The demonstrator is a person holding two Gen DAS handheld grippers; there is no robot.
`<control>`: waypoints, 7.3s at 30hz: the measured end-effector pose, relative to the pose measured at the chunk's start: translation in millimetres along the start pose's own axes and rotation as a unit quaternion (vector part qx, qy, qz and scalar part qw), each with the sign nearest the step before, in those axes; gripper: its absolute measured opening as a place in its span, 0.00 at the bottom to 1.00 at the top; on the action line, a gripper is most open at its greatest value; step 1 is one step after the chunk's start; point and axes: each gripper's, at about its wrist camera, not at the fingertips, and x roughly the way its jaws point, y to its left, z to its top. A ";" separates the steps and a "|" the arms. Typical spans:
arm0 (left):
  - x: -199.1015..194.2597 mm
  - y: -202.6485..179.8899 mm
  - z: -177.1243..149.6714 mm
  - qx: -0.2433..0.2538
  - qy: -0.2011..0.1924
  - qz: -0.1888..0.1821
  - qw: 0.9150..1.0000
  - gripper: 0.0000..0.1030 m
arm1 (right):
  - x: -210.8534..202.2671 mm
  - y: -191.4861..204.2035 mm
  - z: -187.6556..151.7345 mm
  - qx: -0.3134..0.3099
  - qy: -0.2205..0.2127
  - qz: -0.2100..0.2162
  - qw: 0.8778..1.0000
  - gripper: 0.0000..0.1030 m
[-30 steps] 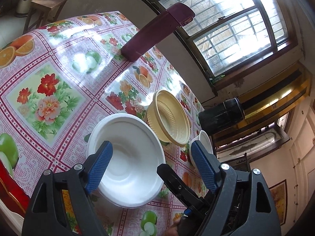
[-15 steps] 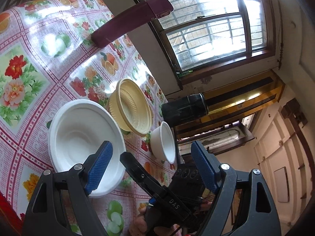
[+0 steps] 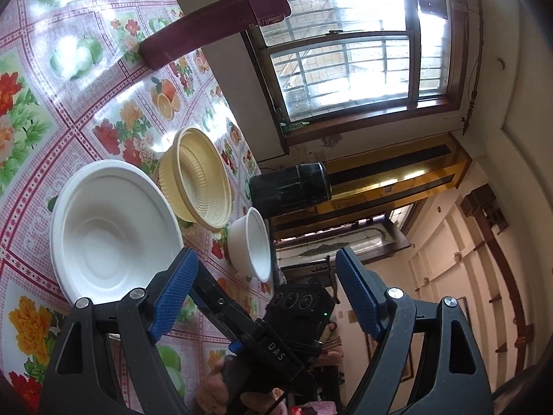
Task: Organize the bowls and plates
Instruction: 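Lift the white bowl off the table with both grippers, then carry the white bowl with both grippers over the stacked red plates, then lower the white bowl into the cream bowl on the stack, then open both grippers and withdraw from the stack, then move both grippers toward the other cream ribbed bowl, then close both grippers on the cream ribbed bowl's rim and lift it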
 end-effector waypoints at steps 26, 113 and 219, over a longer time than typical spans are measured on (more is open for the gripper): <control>36.8 2.1 -16.5 0.191 -0.020 0.455 0.870 0.80 | 9.2 6.9 -0.3 -0.023 0.003 -0.036 0.999 0.58; -153.5 4.9 -91.8 0.261 -0.107 0.526 0.802 0.27 | 35.9 181.7 -139.0 -0.155 0.066 -0.019 0.985 0.13; 158.4 -4.9 26.7 0.215 -0.046 0.521 0.824 0.95 | -9.0 -66.1 85.7 0.023 -0.104 -0.154 0.982 0.33</control>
